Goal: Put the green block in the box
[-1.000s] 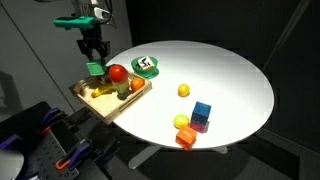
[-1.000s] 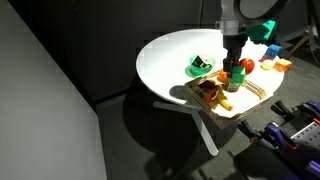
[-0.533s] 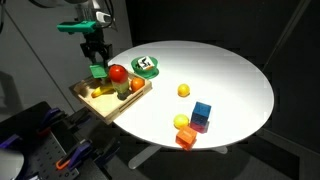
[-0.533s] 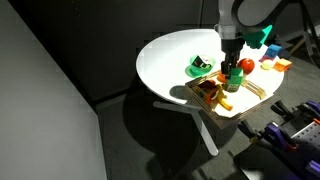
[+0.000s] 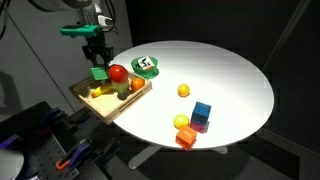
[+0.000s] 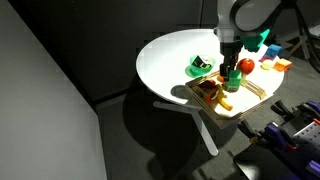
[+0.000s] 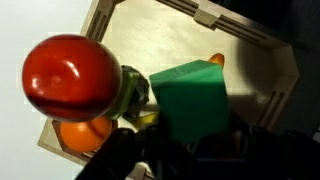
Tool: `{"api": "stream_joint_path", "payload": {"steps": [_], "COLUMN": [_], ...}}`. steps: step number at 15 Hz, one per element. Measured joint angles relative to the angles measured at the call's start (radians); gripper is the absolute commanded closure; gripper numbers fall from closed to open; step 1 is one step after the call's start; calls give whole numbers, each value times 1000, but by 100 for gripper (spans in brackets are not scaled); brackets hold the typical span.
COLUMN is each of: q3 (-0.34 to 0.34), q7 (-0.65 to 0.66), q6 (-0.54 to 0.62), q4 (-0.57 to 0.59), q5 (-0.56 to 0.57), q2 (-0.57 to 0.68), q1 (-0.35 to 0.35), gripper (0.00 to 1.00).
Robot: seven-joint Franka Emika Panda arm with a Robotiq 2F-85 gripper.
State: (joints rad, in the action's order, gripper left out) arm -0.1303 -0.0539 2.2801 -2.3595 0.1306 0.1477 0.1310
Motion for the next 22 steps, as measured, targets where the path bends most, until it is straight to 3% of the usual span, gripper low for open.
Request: {"api": "stream_joint_path", "payload": {"steps": [5,6,10,11,12,13,16,22], "q3": [4,4,5,5,5,5,5,4], "q7": [0,0,0,0,0,0,0,-1], "q6": [8,9,9,9,9,9,9,9], "q4": [2,2,3,3,3,3,2,2], "q5": [0,0,0,0,0,0,0,0], "q2": [4,4,4,4,4,5,8,8], "q1": [0,0,0,0,0,0,0,0], "gripper": [67,42,42,67,17,16,0,0]}}
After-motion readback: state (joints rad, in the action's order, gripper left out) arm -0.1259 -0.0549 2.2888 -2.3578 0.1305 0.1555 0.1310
